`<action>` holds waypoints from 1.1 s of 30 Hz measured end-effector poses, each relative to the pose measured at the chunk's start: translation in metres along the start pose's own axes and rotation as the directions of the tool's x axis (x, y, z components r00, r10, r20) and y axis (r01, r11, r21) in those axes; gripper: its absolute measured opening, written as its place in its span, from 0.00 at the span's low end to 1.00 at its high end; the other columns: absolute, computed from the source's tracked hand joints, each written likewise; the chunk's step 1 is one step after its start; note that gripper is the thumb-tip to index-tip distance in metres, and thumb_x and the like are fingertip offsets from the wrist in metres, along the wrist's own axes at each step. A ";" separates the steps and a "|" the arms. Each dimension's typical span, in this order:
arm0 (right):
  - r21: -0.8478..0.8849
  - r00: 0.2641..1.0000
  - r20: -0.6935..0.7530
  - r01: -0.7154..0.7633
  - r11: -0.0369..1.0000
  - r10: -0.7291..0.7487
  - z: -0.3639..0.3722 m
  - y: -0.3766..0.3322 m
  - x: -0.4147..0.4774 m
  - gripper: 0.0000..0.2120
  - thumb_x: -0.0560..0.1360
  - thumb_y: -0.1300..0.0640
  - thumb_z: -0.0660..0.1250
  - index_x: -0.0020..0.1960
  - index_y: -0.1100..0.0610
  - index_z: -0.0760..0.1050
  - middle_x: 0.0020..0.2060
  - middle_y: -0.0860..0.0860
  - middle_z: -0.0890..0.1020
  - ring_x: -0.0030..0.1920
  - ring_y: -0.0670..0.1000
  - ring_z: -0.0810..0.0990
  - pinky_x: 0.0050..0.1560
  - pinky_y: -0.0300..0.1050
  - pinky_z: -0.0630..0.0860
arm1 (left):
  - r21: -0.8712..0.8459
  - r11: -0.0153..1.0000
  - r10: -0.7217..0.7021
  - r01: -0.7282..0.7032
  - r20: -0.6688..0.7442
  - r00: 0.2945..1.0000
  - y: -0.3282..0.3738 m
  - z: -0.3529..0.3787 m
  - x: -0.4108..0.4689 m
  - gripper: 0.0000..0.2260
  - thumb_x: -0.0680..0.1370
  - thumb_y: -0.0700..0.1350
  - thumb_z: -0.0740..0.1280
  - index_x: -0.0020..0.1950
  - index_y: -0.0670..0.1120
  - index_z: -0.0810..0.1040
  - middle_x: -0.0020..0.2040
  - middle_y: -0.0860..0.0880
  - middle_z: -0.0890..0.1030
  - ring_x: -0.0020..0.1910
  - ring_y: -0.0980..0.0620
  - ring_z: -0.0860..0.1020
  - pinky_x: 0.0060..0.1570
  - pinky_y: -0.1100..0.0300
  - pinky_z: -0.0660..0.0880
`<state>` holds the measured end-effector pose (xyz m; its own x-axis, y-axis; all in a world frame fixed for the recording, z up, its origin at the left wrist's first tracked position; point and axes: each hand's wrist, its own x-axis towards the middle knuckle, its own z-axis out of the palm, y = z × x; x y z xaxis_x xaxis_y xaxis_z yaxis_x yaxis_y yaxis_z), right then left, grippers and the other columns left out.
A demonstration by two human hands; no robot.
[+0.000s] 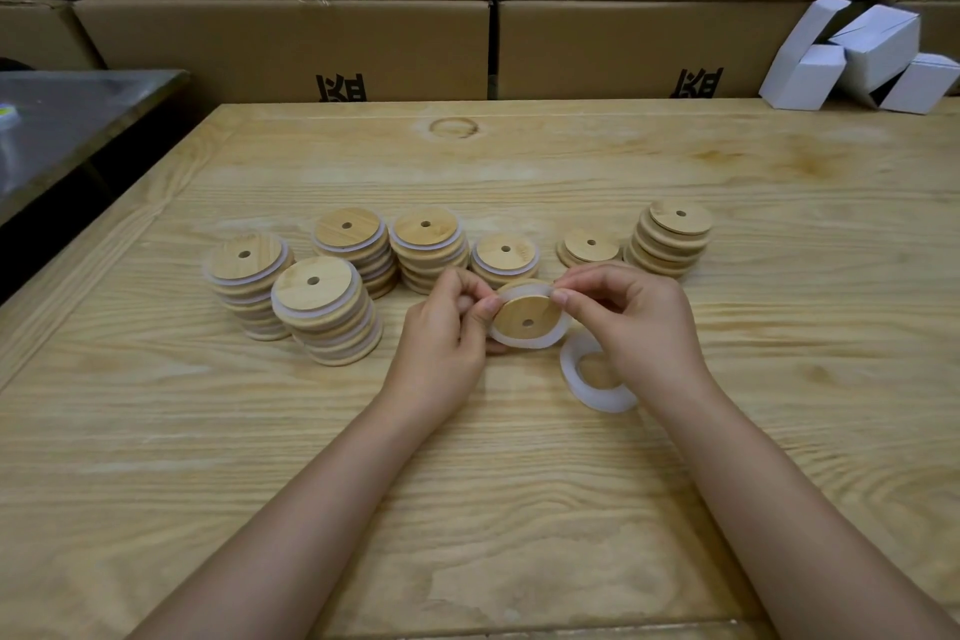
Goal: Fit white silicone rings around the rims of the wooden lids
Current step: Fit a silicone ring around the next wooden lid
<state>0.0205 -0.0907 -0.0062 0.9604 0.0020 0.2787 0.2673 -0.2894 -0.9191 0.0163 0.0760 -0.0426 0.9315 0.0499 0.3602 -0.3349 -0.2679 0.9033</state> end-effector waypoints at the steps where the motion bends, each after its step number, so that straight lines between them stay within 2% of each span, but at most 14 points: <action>1: -0.005 1.000 -0.004 0.004 1.000 -0.004 0.000 0.000 0.000 0.09 0.70 0.62 0.73 0.37 0.50 0.80 0.40 0.44 0.83 0.42 0.40 0.81 0.45 0.30 0.75 | 0.000 1.000 0.003 -0.003 0.001 1.000 0.000 0.000 0.000 0.12 0.79 0.37 0.62 0.41 0.52 0.69 0.33 0.59 0.80 0.35 0.60 0.81 0.33 0.63 0.79; 8: -0.025 1.000 0.006 0.028 0.999 -0.027 -0.002 0.000 -0.001 0.08 0.70 0.64 0.73 0.37 0.51 0.81 0.41 0.44 0.82 0.43 0.40 0.81 0.46 0.30 0.75 | 0.021 0.999 0.032 -0.032 0.014 0.999 -0.001 -0.002 -0.001 0.12 0.77 0.38 0.64 0.40 0.55 0.71 0.35 0.54 0.80 0.37 0.56 0.82 0.36 0.55 0.81; 12: -0.012 0.999 0.047 0.012 1.000 -0.011 -0.005 0.000 0.000 0.07 0.69 0.65 0.73 0.37 0.53 0.81 0.40 0.45 0.82 0.43 0.40 0.81 0.46 0.31 0.76 | -0.004 1.000 -0.015 0.015 0.019 1.000 -0.002 -0.005 0.001 0.13 0.77 0.37 0.65 0.38 0.54 0.72 0.34 0.54 0.82 0.36 0.55 0.82 0.36 0.56 0.81; 16: -0.013 0.998 0.059 0.020 1.000 -0.019 -0.004 0.000 0.000 0.07 0.70 0.65 0.72 0.38 0.53 0.81 0.40 0.45 0.82 0.43 0.40 0.81 0.47 0.31 0.76 | 0.033 0.999 -0.005 0.004 0.047 0.999 -0.002 -0.006 0.002 0.11 0.77 0.38 0.64 0.40 0.53 0.72 0.34 0.54 0.81 0.37 0.54 0.82 0.39 0.52 0.81; 20: 0.019 0.998 0.068 0.005 1.000 -0.006 -0.004 0.001 0.000 0.08 0.70 0.64 0.72 0.38 0.53 0.81 0.39 0.44 0.83 0.43 0.40 0.82 0.46 0.31 0.76 | -0.052 0.997 -0.048 0.051 0.052 0.998 -0.001 -0.006 0.002 0.10 0.78 0.35 0.63 0.42 0.50 0.73 0.36 0.53 0.81 0.38 0.56 0.81 0.39 0.56 0.81; 26: 0.028 0.998 0.059 -0.014 1.000 0.012 -0.007 0.004 0.001 0.07 0.71 0.64 0.72 0.38 0.53 0.81 0.39 0.44 0.84 0.43 0.41 0.82 0.47 0.31 0.76 | -0.066 0.995 -0.072 0.077 0.083 0.994 0.001 -0.007 0.002 0.08 0.78 0.37 0.63 0.42 0.48 0.73 0.38 0.51 0.81 0.38 0.56 0.82 0.41 0.59 0.80; 30: 0.008 0.998 0.057 -0.009 1.000 0.008 -0.007 0.006 0.001 0.07 0.71 0.63 0.72 0.38 0.52 0.81 0.39 0.43 0.84 0.43 0.41 0.81 0.46 0.30 0.75 | 0.039 0.998 -0.053 0.050 0.082 0.995 -0.001 -0.010 0.004 0.07 0.78 0.40 0.64 0.43 0.52 0.73 0.42 0.50 0.82 0.41 0.54 0.83 0.45 0.55 0.81; 33: 0.009 0.999 0.051 -0.014 1.000 0.014 -0.007 0.007 0.002 0.08 0.71 0.63 0.72 0.38 0.51 0.80 0.39 0.42 0.83 0.43 0.40 0.81 0.45 0.30 0.75 | 0.114 0.993 0.007 -0.016 0.073 0.997 -0.002 -0.010 0.002 0.09 0.78 0.41 0.64 0.44 0.55 0.71 0.42 0.54 0.82 0.41 0.57 0.82 0.45 0.56 0.81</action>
<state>0.0240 -0.0995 -0.0096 0.9667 0.0465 0.2518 0.2545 -0.2805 -0.9255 0.0177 0.0861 -0.0409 0.9368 -0.0221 0.3490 -0.3313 -0.3762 0.8653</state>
